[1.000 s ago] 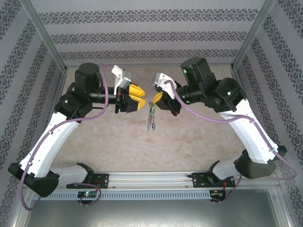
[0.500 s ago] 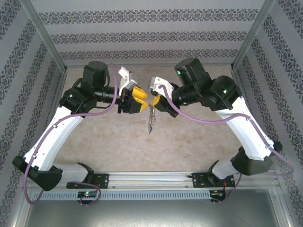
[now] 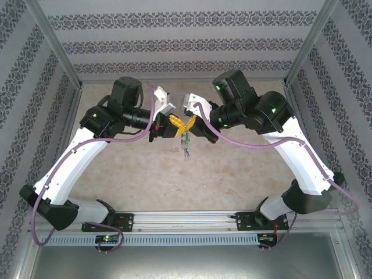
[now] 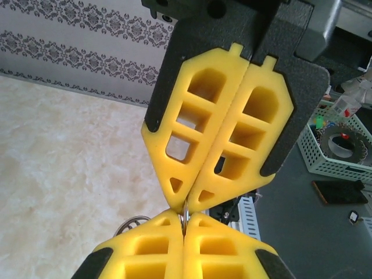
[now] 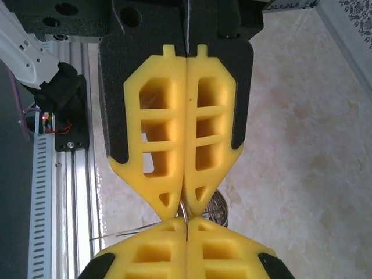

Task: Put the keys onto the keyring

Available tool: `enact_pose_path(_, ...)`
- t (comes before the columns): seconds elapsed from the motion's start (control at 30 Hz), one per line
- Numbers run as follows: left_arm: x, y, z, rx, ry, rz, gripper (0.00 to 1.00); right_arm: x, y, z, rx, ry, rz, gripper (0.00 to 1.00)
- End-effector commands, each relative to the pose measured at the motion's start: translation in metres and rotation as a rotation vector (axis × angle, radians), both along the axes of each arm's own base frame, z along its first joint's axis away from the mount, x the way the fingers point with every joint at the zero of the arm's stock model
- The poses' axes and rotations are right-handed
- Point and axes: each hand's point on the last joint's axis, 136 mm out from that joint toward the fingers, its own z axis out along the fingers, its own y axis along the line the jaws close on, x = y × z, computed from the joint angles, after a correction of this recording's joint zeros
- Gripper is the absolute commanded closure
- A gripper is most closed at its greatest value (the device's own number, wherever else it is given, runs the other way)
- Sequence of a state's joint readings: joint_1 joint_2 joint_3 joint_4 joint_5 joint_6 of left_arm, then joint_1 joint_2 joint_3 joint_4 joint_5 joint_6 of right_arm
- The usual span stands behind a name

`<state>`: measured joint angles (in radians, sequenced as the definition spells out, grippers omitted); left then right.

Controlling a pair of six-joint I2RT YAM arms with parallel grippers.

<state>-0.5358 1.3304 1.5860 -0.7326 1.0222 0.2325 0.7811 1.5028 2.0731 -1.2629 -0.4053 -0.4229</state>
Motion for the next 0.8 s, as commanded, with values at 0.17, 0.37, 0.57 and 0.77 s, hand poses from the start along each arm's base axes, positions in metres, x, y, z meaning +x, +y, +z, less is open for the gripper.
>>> enact_pose_path(0.17, -0.006, 0.006, 0.021, -0.081, -0.034, -0.002, 1.00, -0.008, 0.001, 0.022, 0.159, 0.051, -0.001, 0.61)
enact_pose_path(0.37, -0.002, 0.016, 0.051, -0.205, -0.033, 0.000, 1.00, -0.009, -0.008, 0.029, 0.278, 0.157, -0.050, 0.55)
enact_pose_path(0.57, -0.003, 0.017, 0.073, -0.298, -0.032, -0.032, 1.00, -0.018, -0.005, 0.037, 0.384, 0.255, -0.005, 0.58)
enact_pose_path(0.77, -0.005, 0.018, 0.080, -0.330, -0.031, -0.044, 1.00, -0.015, -0.005, 0.051, 0.454, 0.271, 0.006, 0.65)
